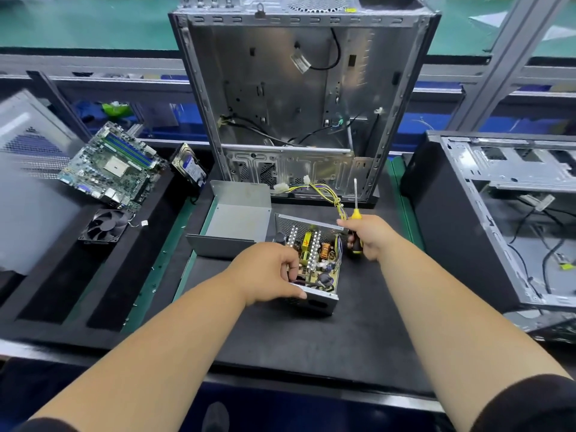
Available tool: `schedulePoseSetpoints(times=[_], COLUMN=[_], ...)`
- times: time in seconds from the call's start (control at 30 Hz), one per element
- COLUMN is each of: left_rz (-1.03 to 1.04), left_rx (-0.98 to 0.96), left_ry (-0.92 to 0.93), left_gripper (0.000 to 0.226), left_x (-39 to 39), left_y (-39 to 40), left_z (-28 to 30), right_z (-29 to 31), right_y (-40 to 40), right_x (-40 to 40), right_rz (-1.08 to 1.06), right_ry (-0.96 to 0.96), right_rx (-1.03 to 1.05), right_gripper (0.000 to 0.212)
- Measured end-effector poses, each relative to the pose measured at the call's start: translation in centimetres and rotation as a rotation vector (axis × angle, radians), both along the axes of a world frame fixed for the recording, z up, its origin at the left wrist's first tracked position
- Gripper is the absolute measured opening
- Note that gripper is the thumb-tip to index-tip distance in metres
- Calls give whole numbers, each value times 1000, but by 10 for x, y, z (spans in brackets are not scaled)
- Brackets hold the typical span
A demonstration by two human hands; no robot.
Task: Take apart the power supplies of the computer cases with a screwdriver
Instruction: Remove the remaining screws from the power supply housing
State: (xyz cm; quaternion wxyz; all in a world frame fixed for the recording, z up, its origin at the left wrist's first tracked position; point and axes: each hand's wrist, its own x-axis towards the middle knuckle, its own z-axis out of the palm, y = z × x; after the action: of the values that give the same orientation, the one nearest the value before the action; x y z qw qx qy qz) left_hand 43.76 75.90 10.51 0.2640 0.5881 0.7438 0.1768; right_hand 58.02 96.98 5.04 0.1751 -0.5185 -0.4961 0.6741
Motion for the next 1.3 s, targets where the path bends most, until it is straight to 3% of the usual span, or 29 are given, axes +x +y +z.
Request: schedulePoseSetpoints(times=[0.1,0.37,0.6,0.8,1.07,1.3], left_rz=[3,82,73,42,3,-108], left_rx=[-22,-38,16,272,301,327], left_ry=[15,-2,-26,-31,142,146], left_gripper=[36,38,37,38,38,29], left_x=[0,4,4,-5,-6,-4], left_y=[1,1,-5,-25,-28,-18], left_z=[2,2,-3,-19,-22,-8], right_z=[1,-10,-4,0,-7,4], right_y=[0,-13,-16,-31,-62,-77], right_x=[-1,1,2,22,50,69], right_rz=[8,-178,-130,-153,-121,-175], right_ry=[-23,185,37,-24,-136,-219], right_rx=[0,-135,-57,19,106,234], right_gripper=[21,17,17,20,18,16])
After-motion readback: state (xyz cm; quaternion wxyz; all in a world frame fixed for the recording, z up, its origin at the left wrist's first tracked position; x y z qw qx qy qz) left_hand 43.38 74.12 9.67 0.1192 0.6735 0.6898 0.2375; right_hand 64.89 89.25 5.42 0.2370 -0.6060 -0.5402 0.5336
